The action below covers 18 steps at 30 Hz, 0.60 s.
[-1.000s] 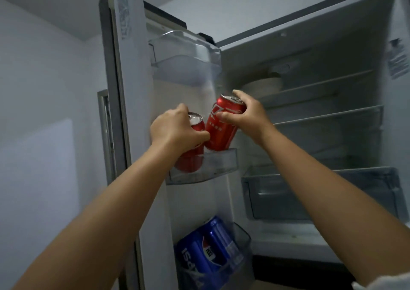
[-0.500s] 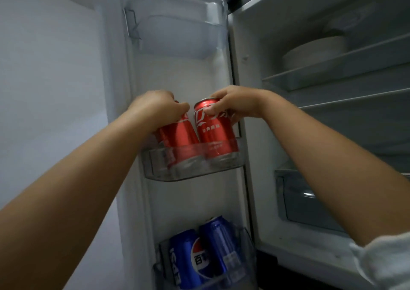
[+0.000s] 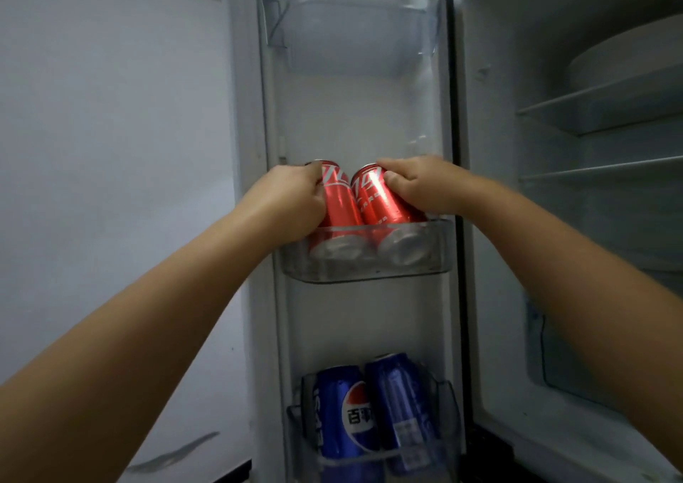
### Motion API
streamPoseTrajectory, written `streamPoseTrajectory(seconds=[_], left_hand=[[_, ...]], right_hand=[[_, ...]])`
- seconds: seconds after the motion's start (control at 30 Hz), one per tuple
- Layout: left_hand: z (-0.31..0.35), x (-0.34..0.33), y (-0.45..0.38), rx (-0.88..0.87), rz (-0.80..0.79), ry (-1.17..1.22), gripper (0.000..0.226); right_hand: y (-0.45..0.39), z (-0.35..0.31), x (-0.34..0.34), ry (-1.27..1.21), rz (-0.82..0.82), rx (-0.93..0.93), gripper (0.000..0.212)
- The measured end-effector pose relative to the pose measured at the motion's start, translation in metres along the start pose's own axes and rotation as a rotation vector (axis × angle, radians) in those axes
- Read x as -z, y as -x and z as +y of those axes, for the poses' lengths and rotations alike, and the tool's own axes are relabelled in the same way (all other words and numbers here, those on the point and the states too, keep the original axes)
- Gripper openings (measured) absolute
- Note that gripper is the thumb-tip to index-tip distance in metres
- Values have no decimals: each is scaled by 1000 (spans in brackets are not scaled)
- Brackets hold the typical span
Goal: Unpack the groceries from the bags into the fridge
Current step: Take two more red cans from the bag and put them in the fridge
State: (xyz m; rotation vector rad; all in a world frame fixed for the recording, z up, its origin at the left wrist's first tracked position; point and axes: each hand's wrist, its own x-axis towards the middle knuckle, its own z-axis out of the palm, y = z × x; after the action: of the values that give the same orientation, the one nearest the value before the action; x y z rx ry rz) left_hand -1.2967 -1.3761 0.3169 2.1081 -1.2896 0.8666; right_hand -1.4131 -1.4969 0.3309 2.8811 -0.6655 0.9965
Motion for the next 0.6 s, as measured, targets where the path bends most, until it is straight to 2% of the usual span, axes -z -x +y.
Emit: streamPoseTrajectory(seconds=[0.13,0.23,0.3,0.37,0.53,0.6], left_hand=[[-14,2,33,-1,214,-121,32],[-38,9,57,-20,307,-88,29],[-62,15,68,40,228,-86,29],[-92,21,77,106,118,-110,29],[-180,40,109,205,-69,-206,28],[-219,44,129,243,-152,-256,27]], right_hand=[[10,-10,-8,54,92,-17,39],[21,-27,-18,-19,377,26,33],[31,-52,-28,-67,544,45,40],[38,-87,-42,-69,574,89,43],[33,-191,-96,-112,468,145,31],[29,-232,-125,-147,366,141,30]])
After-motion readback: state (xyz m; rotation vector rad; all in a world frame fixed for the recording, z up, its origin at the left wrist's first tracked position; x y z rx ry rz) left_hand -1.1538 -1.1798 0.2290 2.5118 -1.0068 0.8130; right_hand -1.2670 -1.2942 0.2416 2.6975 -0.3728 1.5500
